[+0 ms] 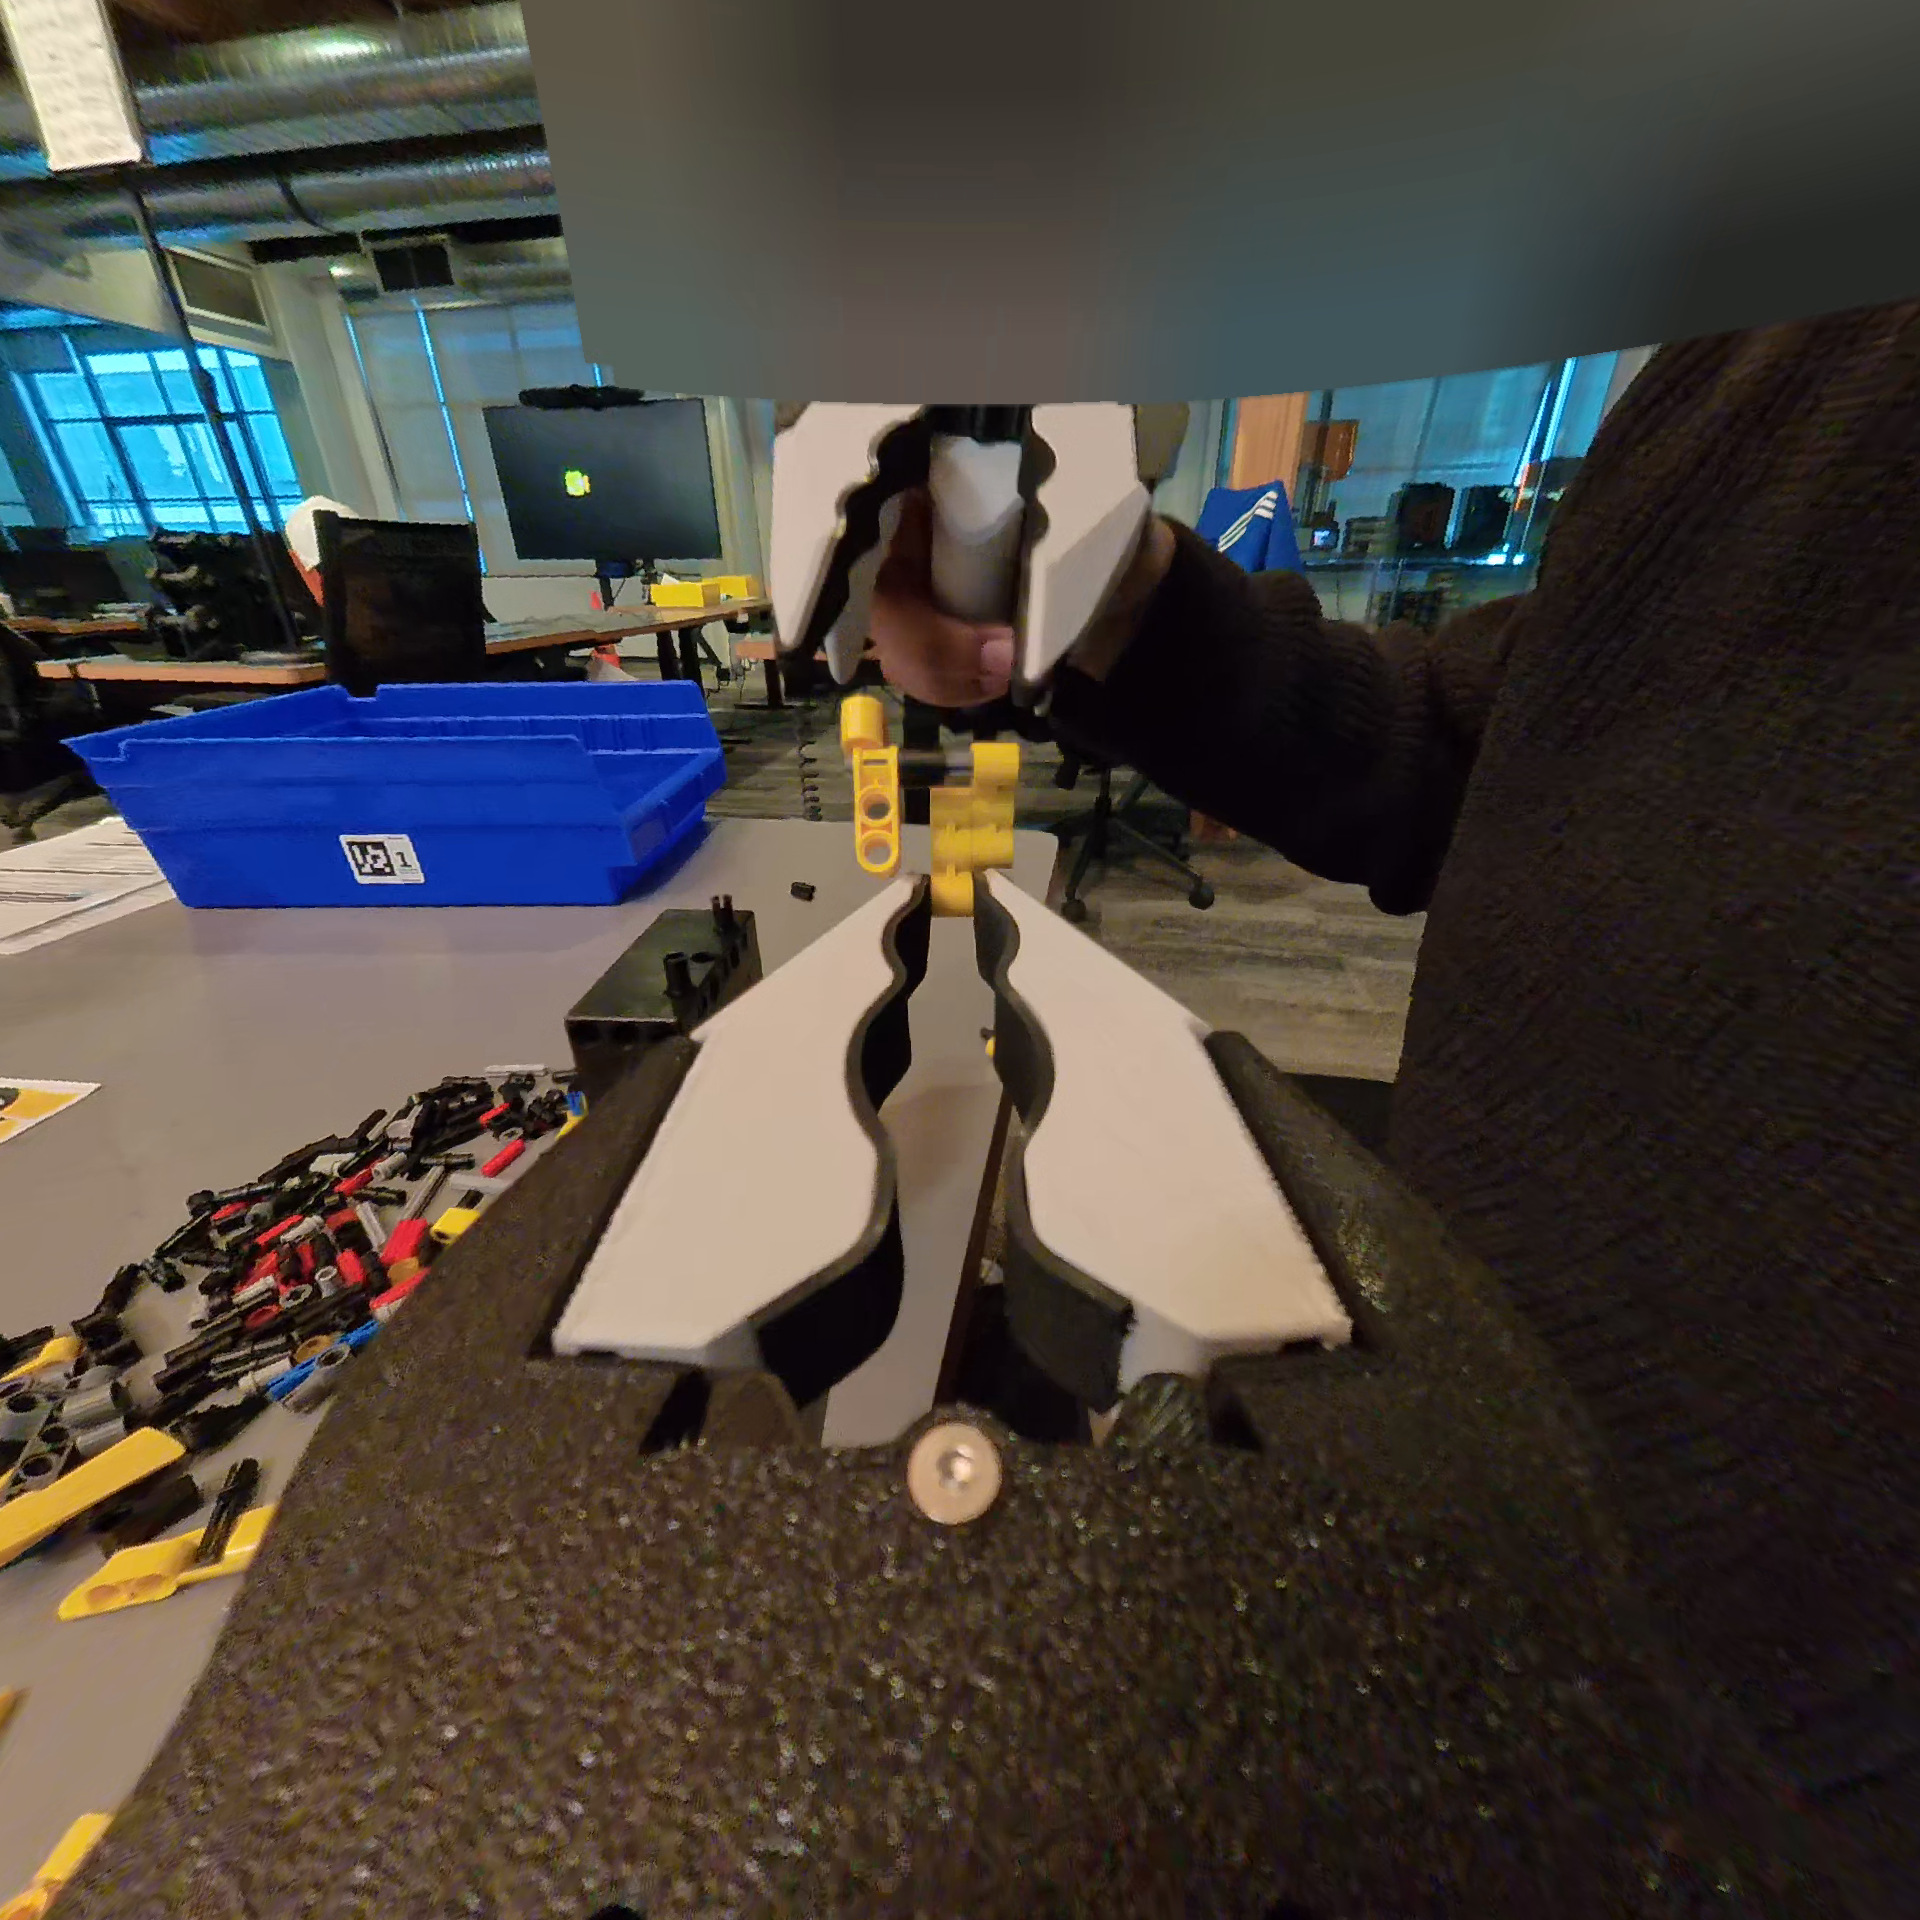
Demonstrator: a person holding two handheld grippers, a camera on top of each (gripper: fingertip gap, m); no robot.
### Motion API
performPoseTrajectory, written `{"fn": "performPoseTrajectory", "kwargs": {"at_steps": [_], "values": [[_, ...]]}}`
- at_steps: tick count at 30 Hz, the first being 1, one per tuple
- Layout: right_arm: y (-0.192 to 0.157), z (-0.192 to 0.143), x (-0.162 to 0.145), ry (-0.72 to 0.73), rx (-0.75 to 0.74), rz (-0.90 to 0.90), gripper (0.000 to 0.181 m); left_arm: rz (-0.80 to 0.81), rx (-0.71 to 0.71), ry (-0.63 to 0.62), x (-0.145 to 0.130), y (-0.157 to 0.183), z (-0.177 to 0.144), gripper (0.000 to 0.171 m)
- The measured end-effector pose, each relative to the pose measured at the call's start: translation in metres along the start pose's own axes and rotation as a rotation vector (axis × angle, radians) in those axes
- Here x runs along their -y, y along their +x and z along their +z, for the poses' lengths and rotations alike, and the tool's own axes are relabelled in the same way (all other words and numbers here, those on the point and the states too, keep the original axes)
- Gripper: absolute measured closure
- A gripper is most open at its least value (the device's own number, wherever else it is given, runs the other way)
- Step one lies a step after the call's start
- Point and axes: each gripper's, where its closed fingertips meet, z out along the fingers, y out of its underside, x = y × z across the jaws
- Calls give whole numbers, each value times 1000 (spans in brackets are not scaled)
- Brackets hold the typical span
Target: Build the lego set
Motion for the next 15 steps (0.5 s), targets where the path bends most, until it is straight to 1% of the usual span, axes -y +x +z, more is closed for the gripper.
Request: {"fn": "performPoseTrajectory", "kwargs": {"at_steps": [3, 8, 11, 13, 15], "values": [[1, 5, 1, -22, 6, 2, 152, 3, -4, -9, -2, 1, 2, 164], [3, 13, -3, -58, 37, 3, 156, 8, -5, -12, -2, 1, 1, 164], [3, 15, -3, -49, 69, 24, 164, 7, 1, -10, -2, -1, 0, 164], [6, 15, -3, -44, 64, 31, 173, 3, 2, -5, -2, -2, -1, 165], [7, 14, -3, -34, 64, 39, 173, 2, 6, -3, -2, -4, -2, 164]]}}
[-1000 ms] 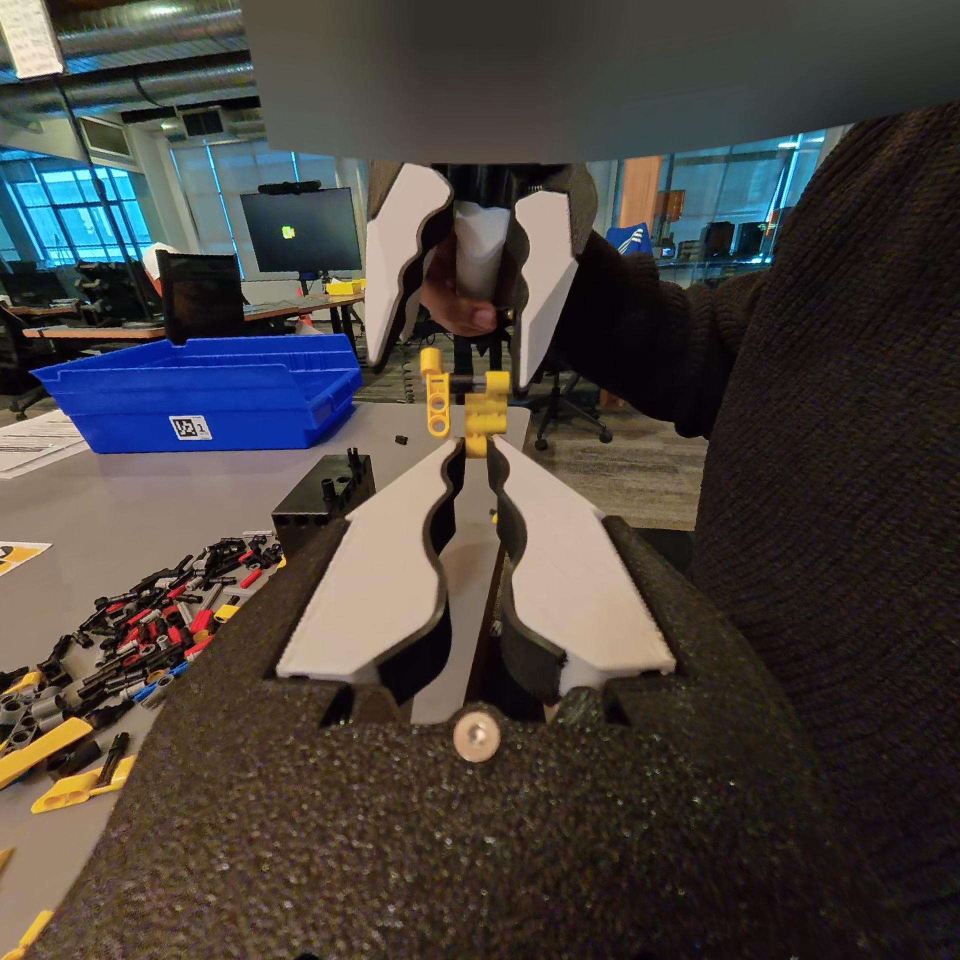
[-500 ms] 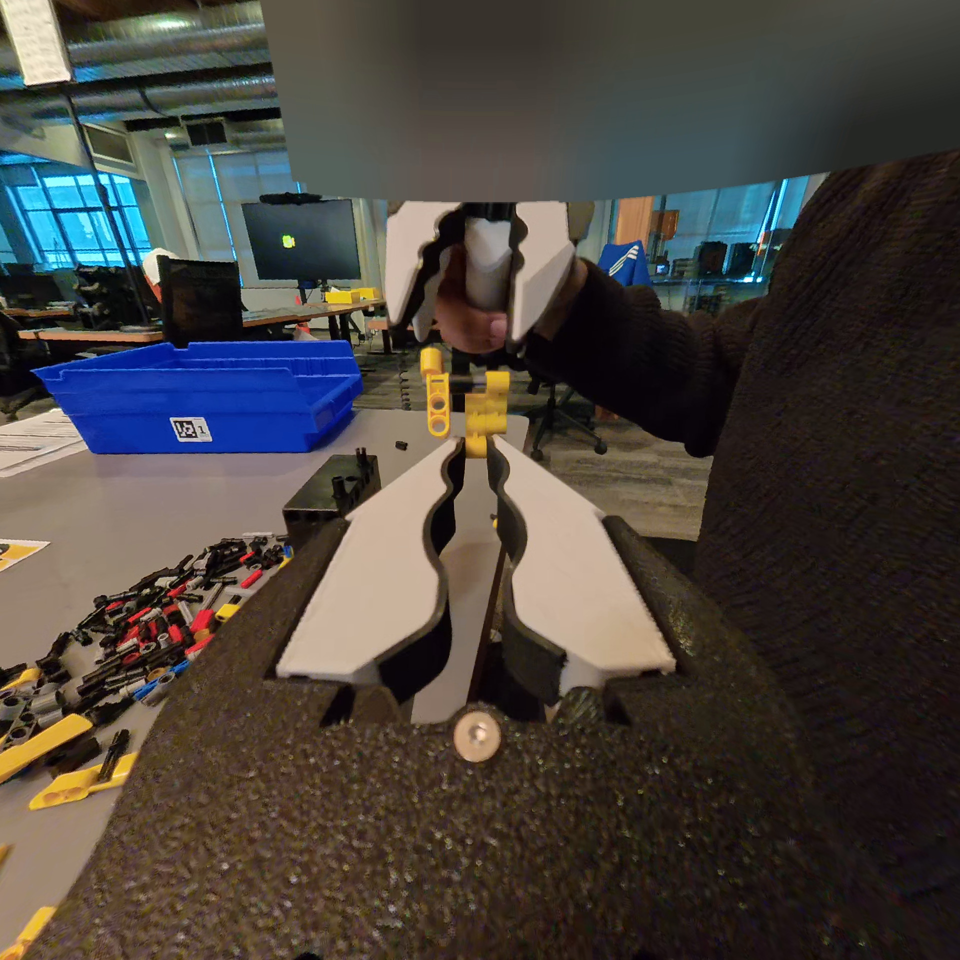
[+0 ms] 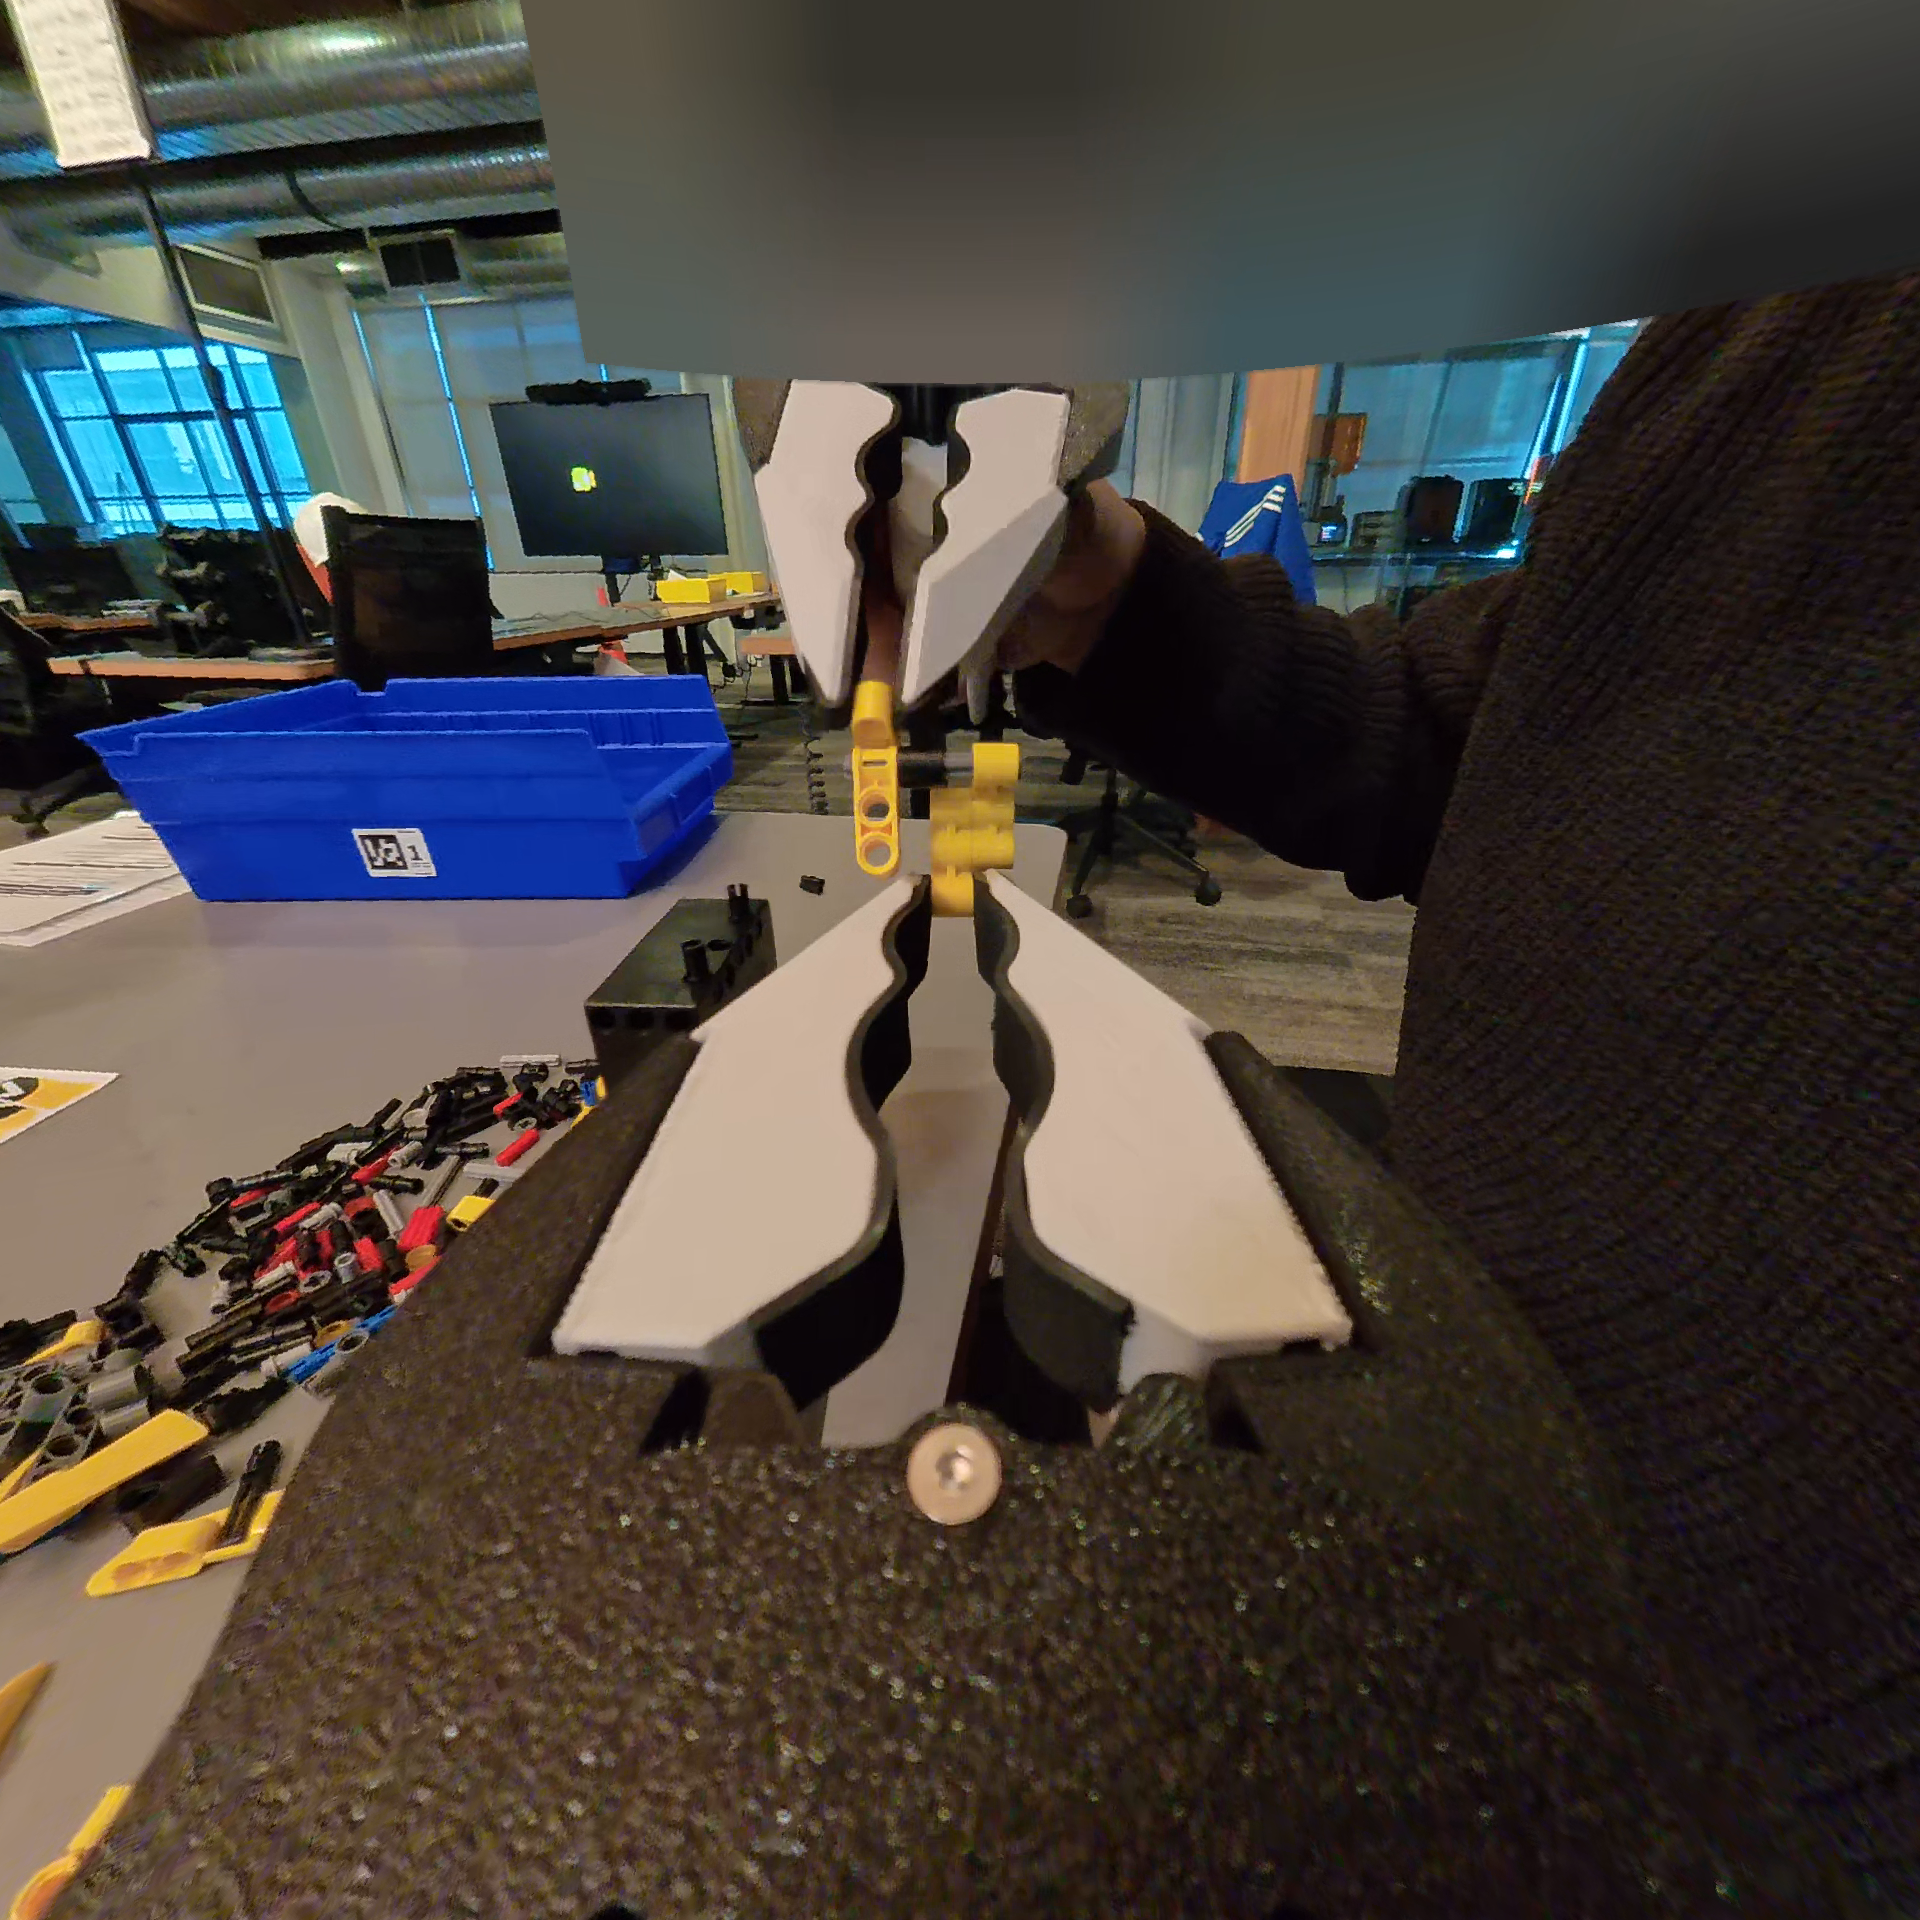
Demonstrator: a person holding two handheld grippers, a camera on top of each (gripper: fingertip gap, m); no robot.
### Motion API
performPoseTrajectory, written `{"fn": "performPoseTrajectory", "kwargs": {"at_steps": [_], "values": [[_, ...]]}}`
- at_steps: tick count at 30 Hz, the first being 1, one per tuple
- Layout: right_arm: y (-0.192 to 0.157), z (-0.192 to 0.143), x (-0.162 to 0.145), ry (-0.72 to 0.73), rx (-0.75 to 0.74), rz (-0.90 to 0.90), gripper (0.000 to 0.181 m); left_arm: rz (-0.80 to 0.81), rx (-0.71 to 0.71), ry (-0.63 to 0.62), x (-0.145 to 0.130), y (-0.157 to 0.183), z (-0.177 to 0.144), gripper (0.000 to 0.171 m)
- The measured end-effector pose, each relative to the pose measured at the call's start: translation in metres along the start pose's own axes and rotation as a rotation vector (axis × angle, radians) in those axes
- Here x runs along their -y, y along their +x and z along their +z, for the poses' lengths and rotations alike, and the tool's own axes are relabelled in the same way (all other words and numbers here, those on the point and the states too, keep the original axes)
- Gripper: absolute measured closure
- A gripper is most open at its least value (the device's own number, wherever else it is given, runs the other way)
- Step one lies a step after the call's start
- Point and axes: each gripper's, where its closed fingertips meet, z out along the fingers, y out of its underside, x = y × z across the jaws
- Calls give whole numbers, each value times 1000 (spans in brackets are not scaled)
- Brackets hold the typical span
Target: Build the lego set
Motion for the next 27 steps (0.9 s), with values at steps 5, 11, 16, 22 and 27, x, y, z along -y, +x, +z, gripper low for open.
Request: {"fn": "performPoseTrajectory", "kwargs": {"at_steps": [5, 11, 16, 22, 27], "values": [[4, -6, 1, 50, 0, 35, 173, -4, 14, 27, 3, -3, -2, 164], [8, -16, -5, 93, -4, 88, 173, -24, 23, 73, 9, -7, -5, 164], [8, -15, -13, 82, 2, 94, 173, -27, 28, 76, 8, -9, -3, 164], [10, -15, -13, 84, 0, 85, 173, -44, 27, 85, 8, -11, -3, 164], [14, -14, -19, 73, -23, 86, 173, -58, 28, 88, 7, -11, -1, 164]]}}
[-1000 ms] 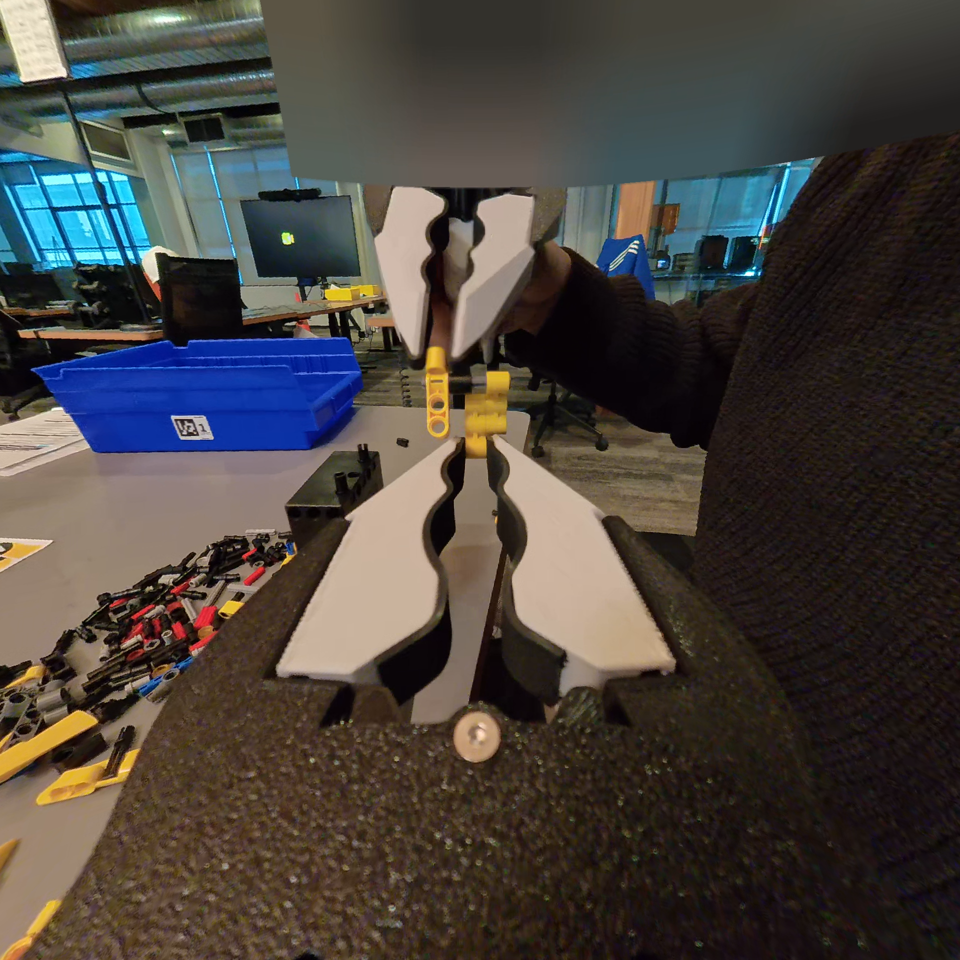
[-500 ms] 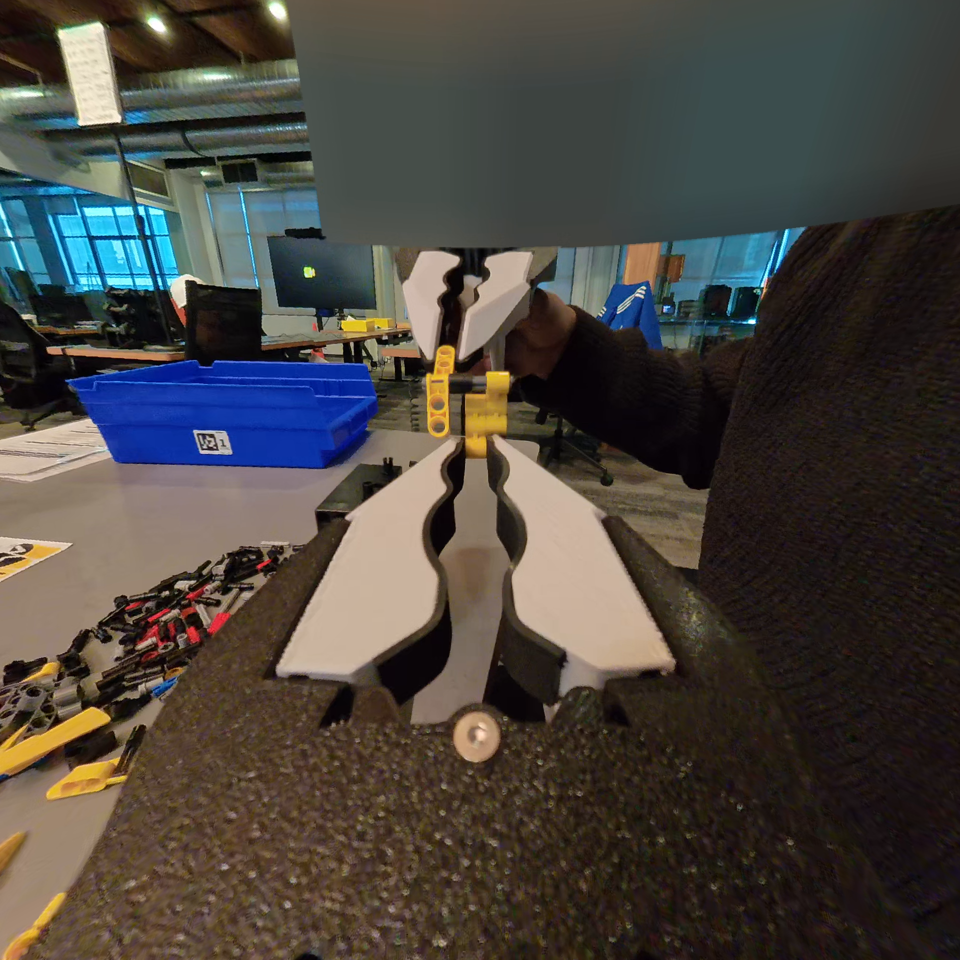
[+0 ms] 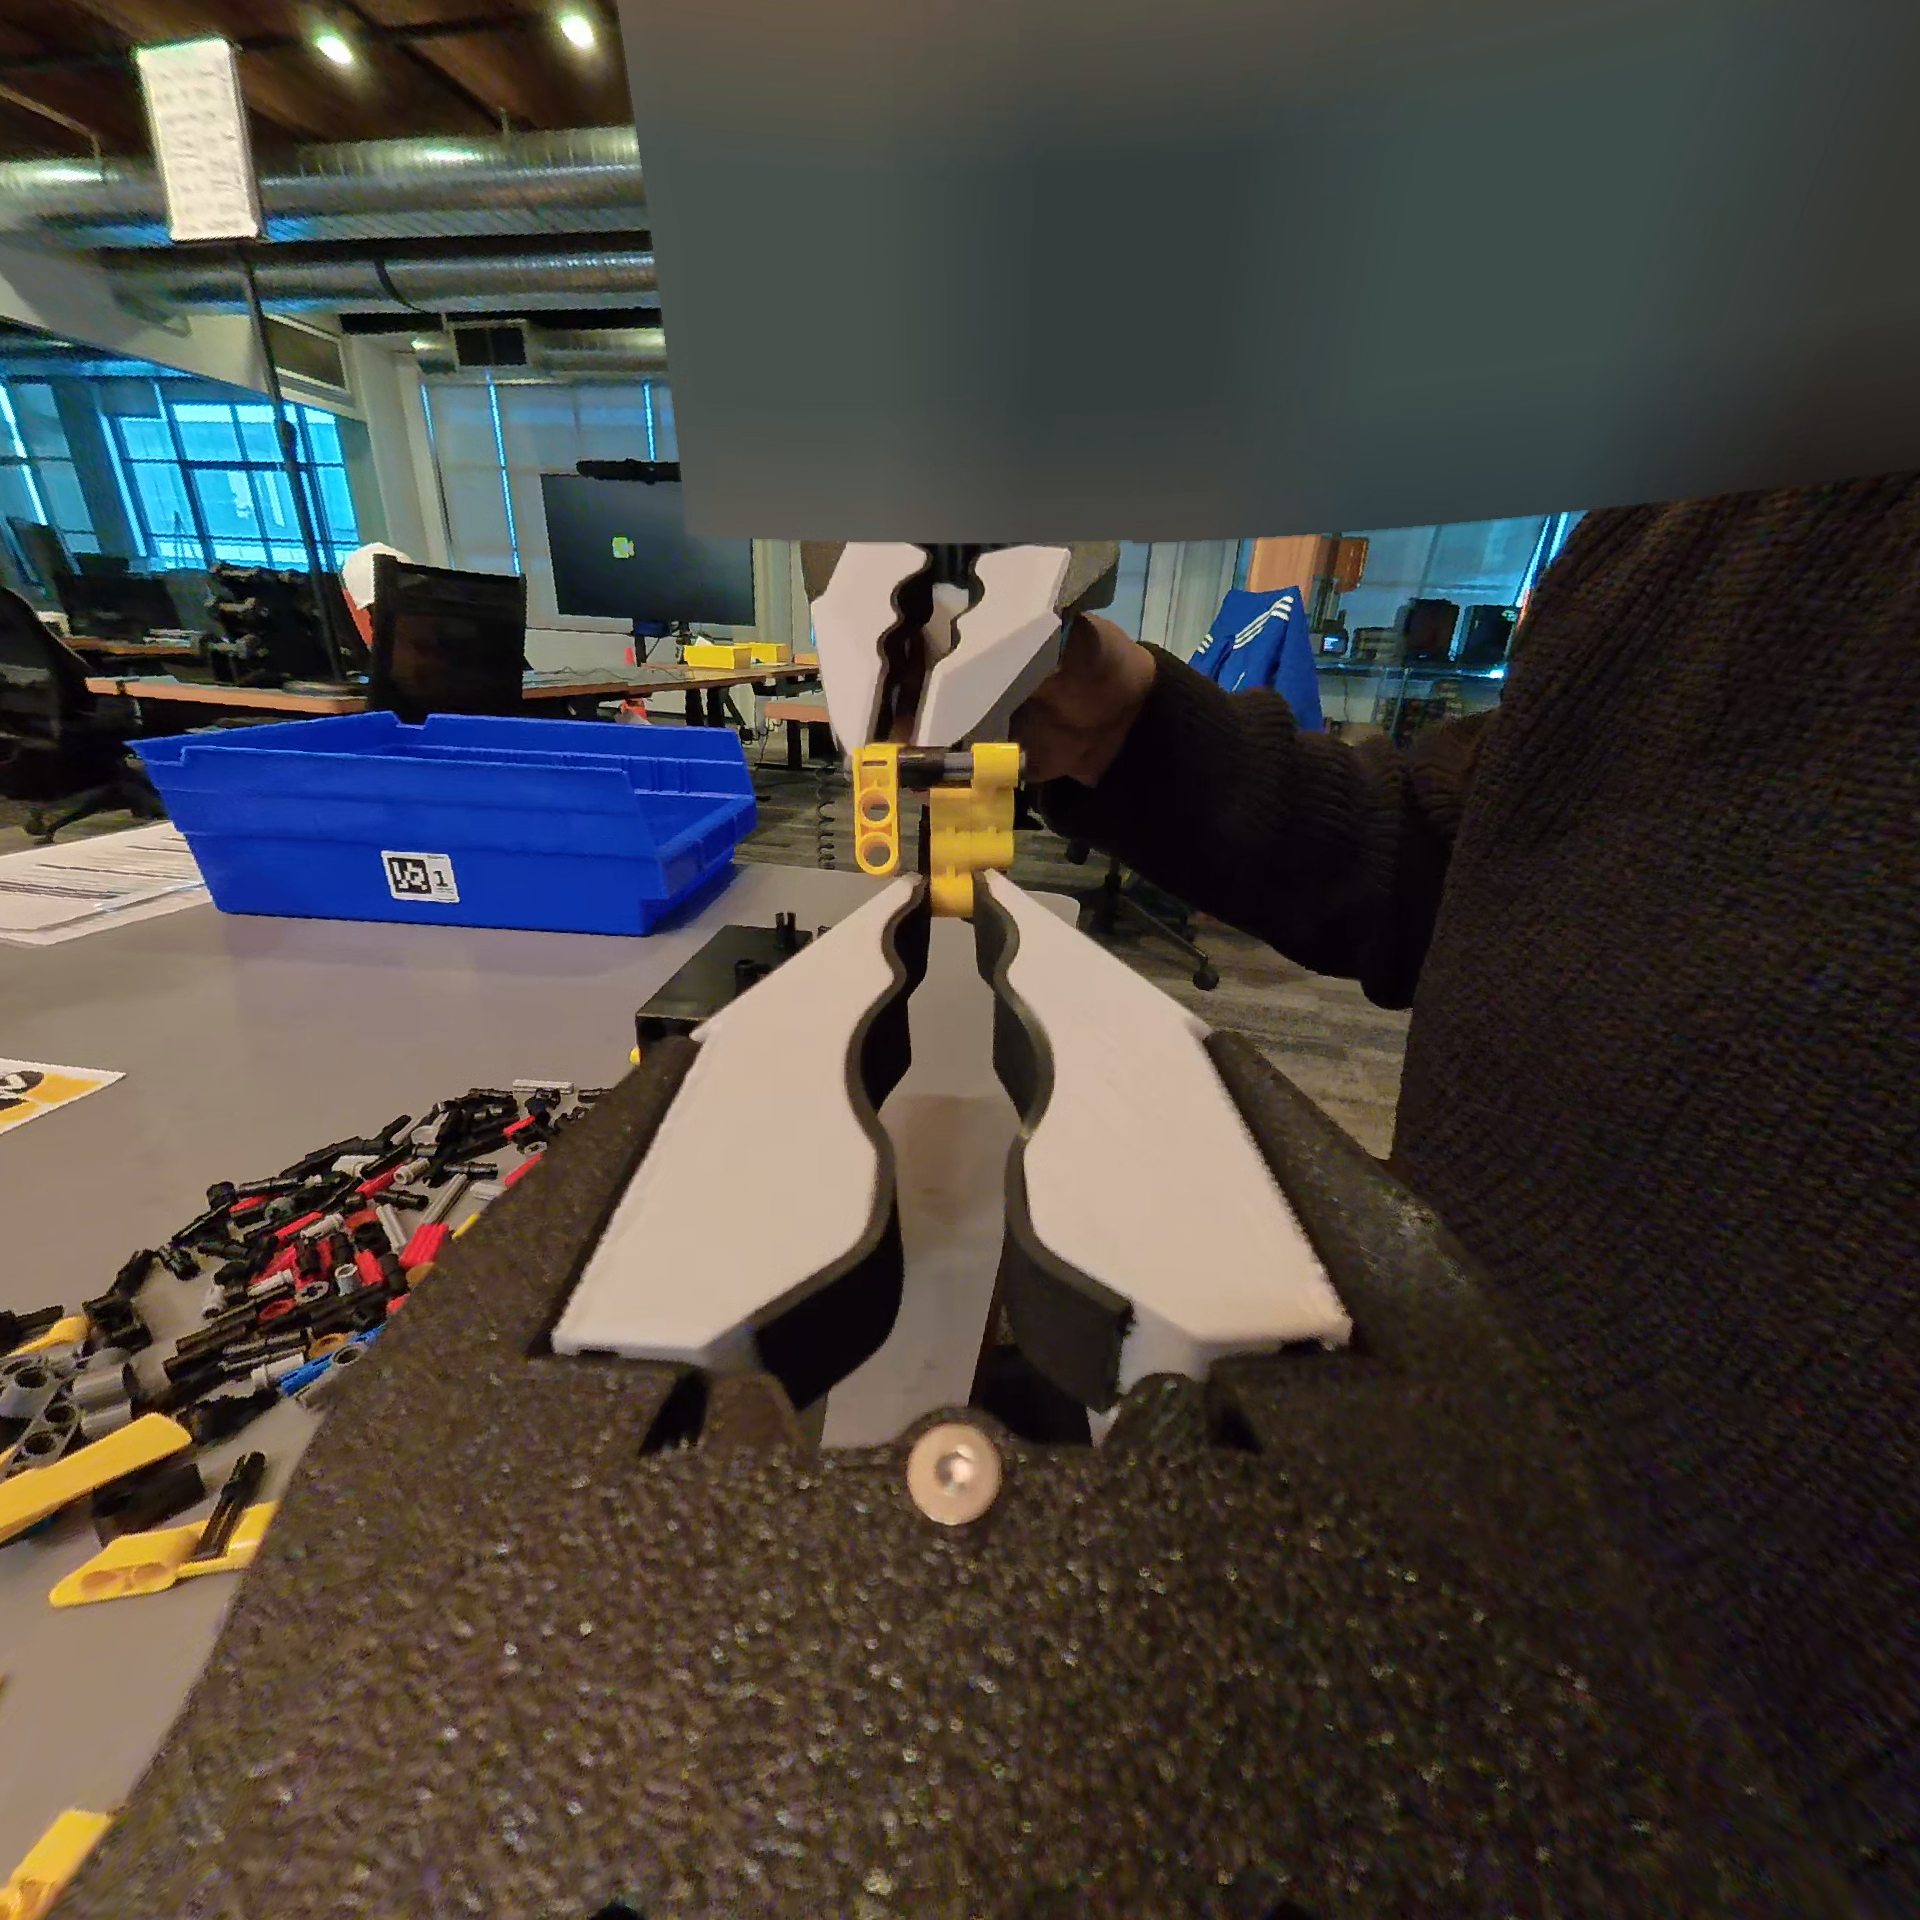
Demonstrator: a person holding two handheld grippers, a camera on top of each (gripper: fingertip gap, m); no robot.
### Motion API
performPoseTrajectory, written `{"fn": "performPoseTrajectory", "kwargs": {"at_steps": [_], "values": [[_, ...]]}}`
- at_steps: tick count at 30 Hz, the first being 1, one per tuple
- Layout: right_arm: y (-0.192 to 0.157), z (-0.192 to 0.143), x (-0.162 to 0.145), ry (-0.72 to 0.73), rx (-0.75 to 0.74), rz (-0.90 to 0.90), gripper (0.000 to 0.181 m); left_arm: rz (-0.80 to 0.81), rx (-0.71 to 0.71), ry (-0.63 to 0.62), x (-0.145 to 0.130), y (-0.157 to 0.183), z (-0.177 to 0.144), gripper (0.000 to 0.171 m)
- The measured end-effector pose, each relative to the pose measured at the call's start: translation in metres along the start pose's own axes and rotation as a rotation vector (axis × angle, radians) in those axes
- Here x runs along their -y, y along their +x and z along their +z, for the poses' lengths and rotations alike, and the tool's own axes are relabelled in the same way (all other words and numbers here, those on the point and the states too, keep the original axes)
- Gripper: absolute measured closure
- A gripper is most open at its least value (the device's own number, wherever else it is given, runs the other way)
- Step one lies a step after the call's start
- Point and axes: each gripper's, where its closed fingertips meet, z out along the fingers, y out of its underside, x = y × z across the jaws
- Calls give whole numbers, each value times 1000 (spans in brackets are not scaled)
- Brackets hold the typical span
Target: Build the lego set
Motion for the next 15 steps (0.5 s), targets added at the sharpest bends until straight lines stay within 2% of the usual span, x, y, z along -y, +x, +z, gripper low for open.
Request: {"fn": "performPoseTrajectory", "kwargs": {"at_steps": [15], "values": [[5, -4, -5, 22, -13, -10, 173, 1, 36, -20, -2, -9, 4, 164]]}}
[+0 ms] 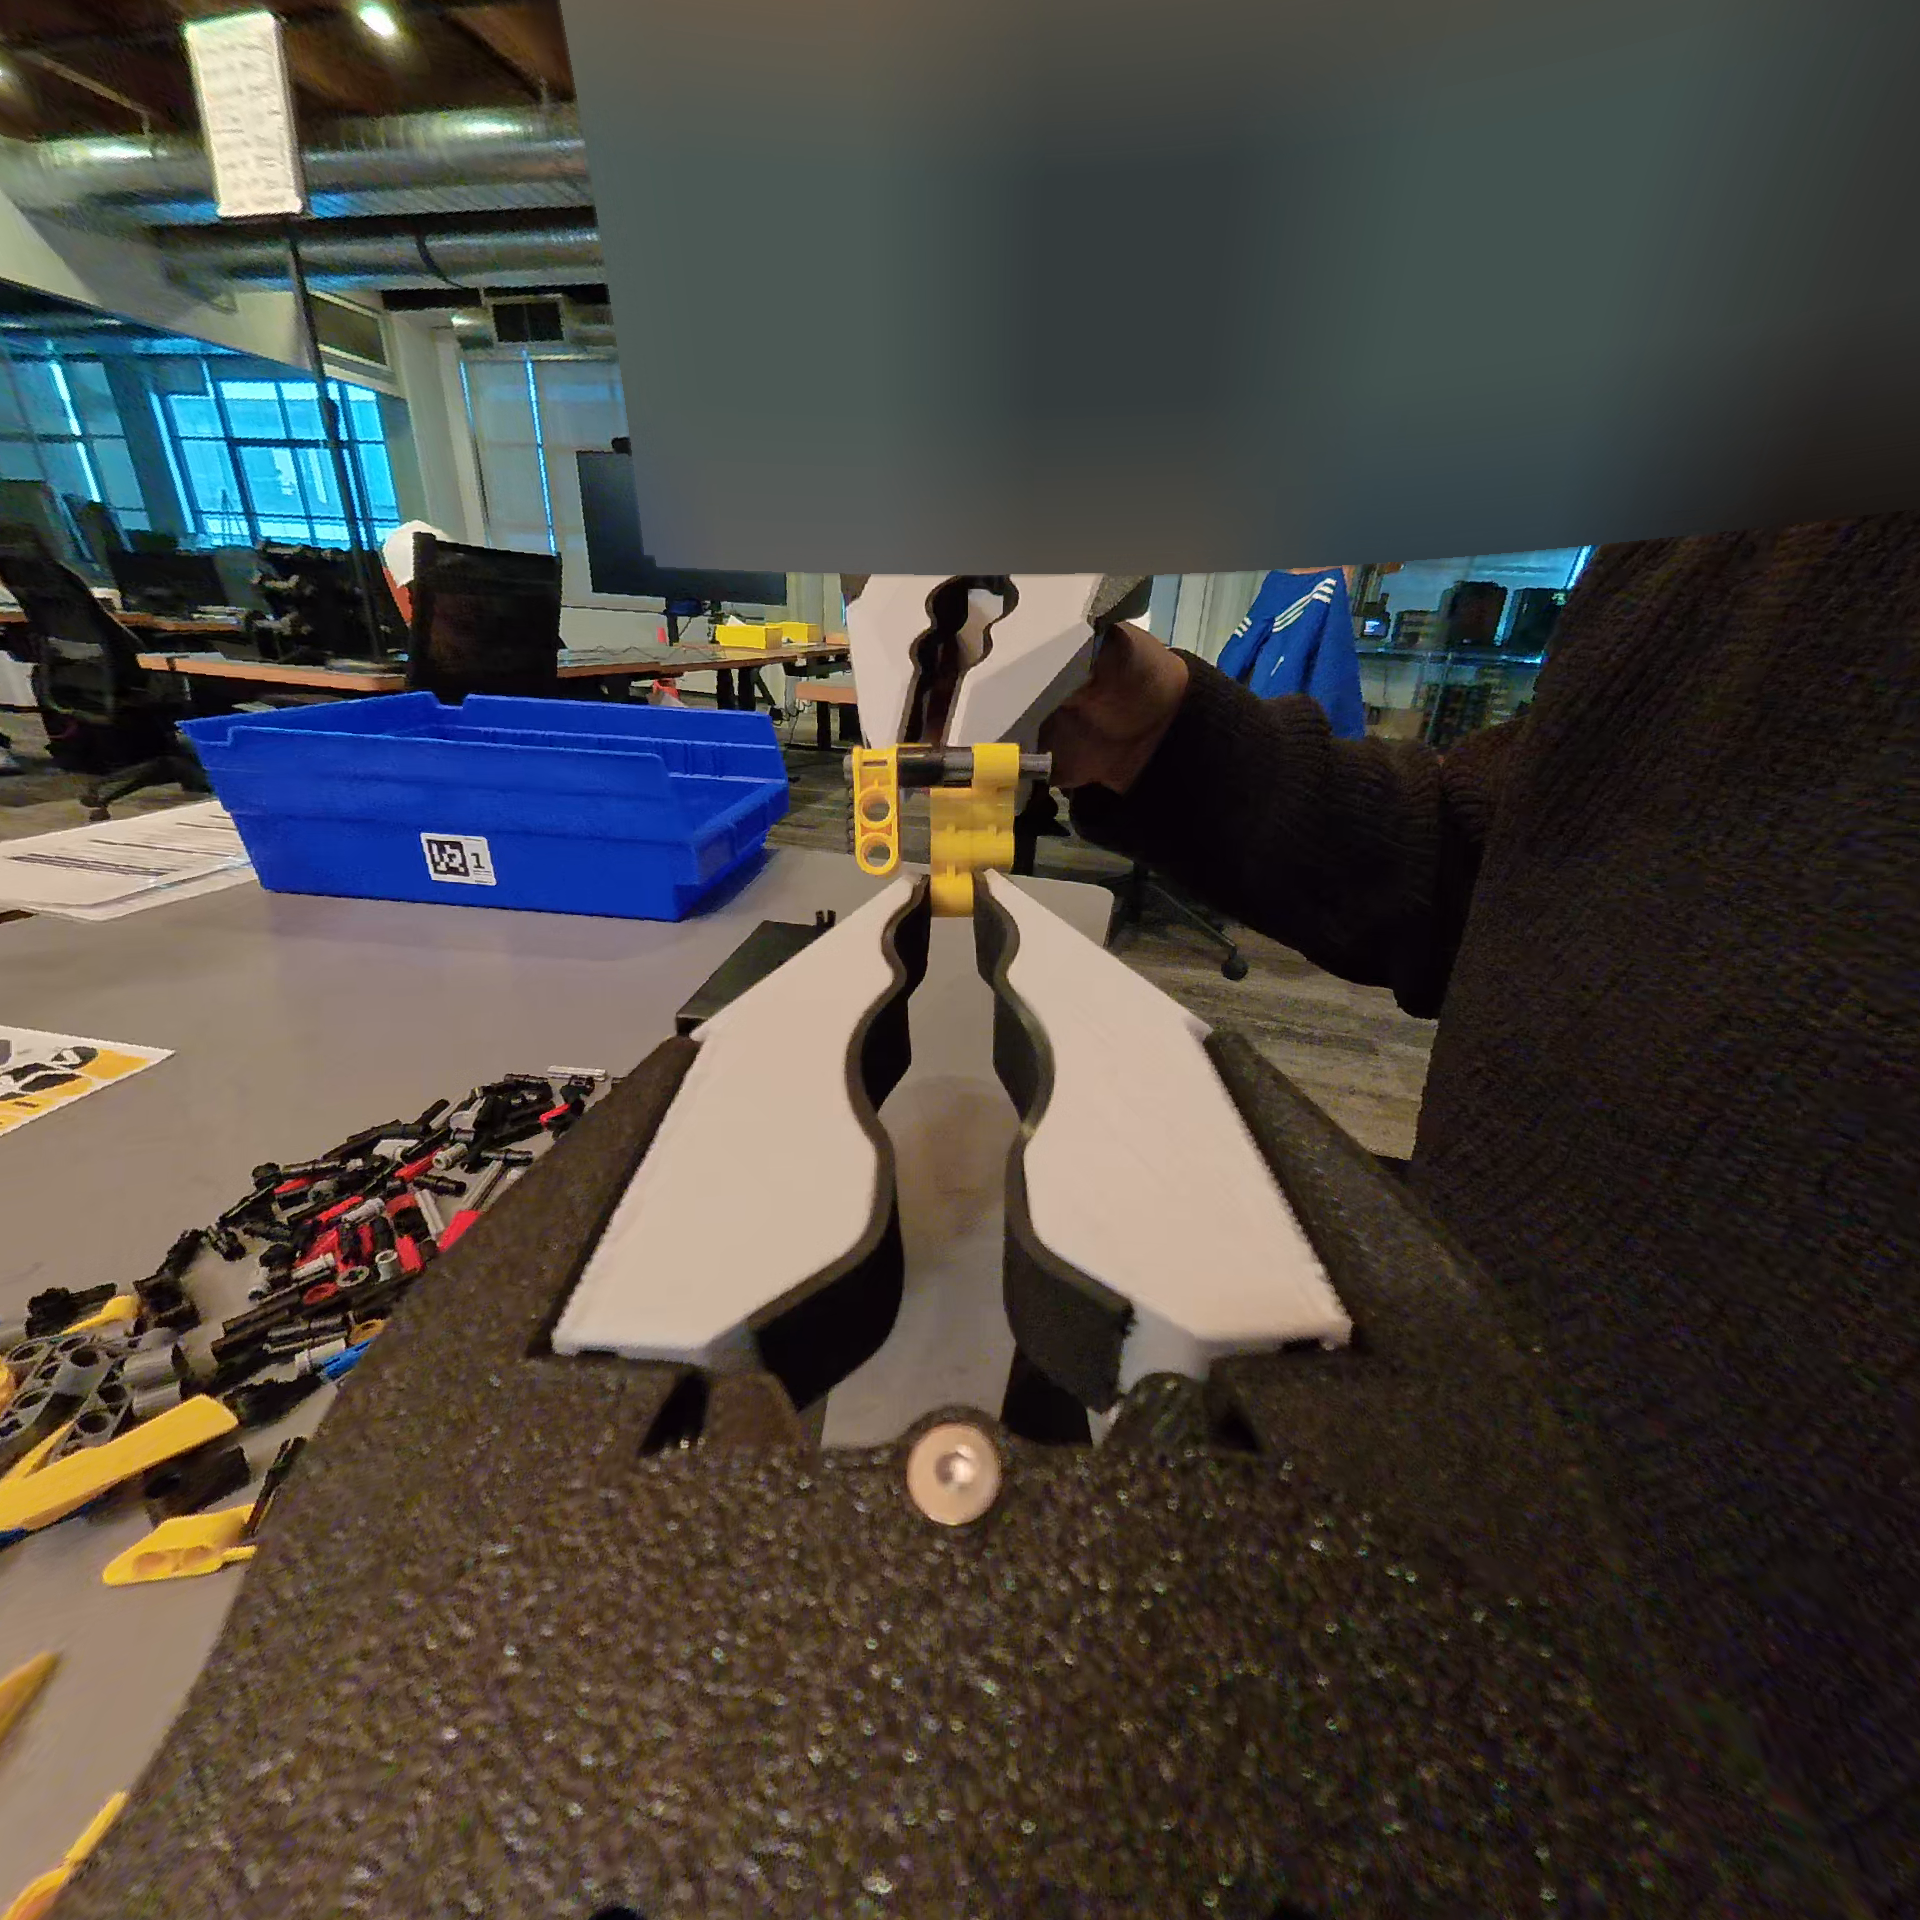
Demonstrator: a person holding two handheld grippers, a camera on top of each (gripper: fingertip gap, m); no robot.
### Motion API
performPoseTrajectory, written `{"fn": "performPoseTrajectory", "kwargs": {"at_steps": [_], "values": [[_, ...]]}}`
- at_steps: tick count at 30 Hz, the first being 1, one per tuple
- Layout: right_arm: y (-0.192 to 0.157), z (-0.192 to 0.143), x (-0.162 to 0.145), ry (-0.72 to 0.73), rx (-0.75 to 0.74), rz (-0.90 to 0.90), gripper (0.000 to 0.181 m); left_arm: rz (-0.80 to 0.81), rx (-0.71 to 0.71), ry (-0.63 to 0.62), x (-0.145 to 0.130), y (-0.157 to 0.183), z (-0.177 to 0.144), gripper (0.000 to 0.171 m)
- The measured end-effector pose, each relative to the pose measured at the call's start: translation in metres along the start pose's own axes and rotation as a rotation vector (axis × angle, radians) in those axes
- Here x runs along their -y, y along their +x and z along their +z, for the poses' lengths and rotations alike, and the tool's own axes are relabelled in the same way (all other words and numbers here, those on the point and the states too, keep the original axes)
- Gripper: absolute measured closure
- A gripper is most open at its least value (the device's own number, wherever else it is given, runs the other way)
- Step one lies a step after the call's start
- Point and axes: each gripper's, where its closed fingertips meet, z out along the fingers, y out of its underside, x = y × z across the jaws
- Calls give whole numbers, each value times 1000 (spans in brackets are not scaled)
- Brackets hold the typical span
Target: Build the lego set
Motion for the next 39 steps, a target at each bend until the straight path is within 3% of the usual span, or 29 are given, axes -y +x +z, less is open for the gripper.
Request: {"fn": "performPoseTrajectory", "kwargs": {"at_steps": [6, 12, 19, 26, 31, 39], "values": [[3, 1, -2, 9, -8, 16, 172, -14, -3, 3, -1, -1, 1, 164], [-1, -2, 3, 46, 17, 14, 152, -17, -18, 8, -1, 1, 1, 164], [-20, 1, 14, 107, 147, 44, 127, -19, -61, 27, 2, 9, 0, 164], [-27, 13, 13, 118, 180, 51, 128, -16, -94, 43, 6, 16, 0, 164], [-30, 12, 17, 169, 209, 74, 147, -13, -106, 49, 7, 20, 0, 164], [-32, 13, 18, 228, 219, 140, 148, -7, -109, 56, 9, 21, -1, 164]]}}
